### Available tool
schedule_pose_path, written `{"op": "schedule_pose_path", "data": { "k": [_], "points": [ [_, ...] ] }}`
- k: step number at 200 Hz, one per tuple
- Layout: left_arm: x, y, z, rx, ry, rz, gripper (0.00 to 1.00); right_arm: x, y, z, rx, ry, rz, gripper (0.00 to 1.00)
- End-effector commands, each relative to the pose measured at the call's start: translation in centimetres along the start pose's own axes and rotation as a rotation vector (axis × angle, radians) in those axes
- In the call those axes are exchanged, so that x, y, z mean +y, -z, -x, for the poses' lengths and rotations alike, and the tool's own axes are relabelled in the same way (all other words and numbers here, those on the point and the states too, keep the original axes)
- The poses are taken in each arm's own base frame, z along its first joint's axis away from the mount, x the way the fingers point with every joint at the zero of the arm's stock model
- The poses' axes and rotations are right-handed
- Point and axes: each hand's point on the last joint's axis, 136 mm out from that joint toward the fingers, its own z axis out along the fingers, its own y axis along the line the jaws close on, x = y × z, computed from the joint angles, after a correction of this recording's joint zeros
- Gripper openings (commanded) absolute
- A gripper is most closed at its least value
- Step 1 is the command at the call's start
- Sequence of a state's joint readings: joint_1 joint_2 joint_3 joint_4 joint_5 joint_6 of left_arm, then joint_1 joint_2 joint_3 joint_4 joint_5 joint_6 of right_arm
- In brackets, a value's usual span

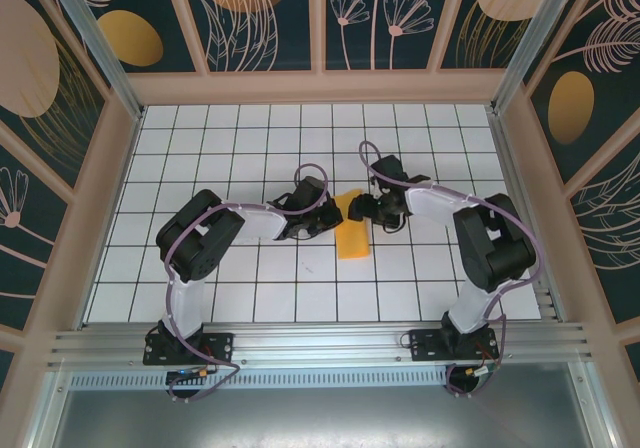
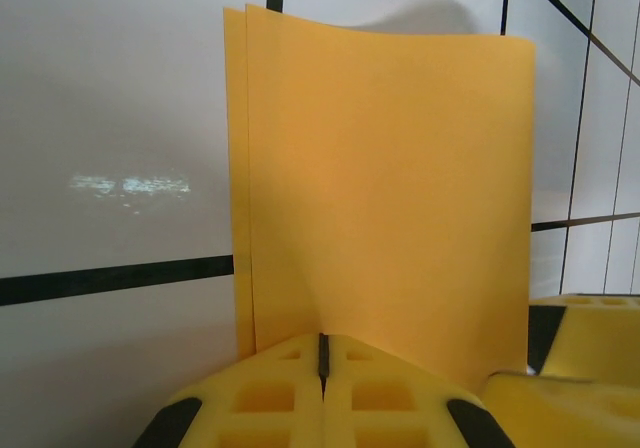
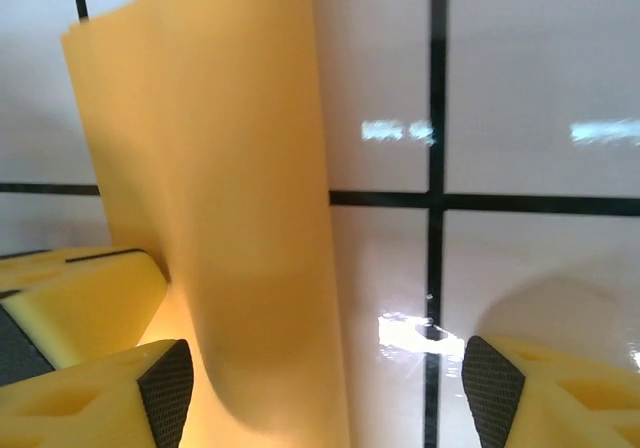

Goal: Fold a paper plane with a square sheet of paper (pick it up from the middle)

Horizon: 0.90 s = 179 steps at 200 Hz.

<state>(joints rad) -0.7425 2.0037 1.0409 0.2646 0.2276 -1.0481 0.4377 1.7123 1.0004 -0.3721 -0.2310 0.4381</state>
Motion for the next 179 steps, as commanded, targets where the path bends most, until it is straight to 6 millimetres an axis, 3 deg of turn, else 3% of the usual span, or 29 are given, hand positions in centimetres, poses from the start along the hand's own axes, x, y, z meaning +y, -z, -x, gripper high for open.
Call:
{"op": "schedule_pose_path", "data": {
  "k": [1,23,36,50,68,111,179],
  "points": [
    [3.6,-0.7,-1.6,0.039,-0.007,0.112,0.00,1.6,3.4,2.4,-0.106,0.022,0.100,0.74],
    [3.6,-0.8,-1.5,0.037,-0.009,0.117,0.00,3.7,4.6,2.1,-0.100,0.051,0.227,0.60],
    [3.5,-0.8,-1.4,0.036,-0.012,0.115,0.00,5.0,4.8,1.7,-0.080,0.066,0.308,0.43],
    [3.7,-0.8,-1.5,0.038,-0.012,0.119,0.00,5.7,4.3,1.4,-0.054,0.065,0.355,0.29],
    [3.6,-0.8,-1.5,0.039,-0.015,0.116,0.00,5.6,3.2,1.1,-0.019,0.052,0.369,0.20],
    [3.6,-0.8,-1.5,0.040,-0.015,0.118,0.00,4.7,0.7,-0.1,0.054,0.017,0.397,0.15],
    [3.8,-1.2,-1.7,0.053,-0.013,0.118,0.00,-0.5,-3.0,-2.2,0.111,-0.057,0.269,0.16]
  ]
}}
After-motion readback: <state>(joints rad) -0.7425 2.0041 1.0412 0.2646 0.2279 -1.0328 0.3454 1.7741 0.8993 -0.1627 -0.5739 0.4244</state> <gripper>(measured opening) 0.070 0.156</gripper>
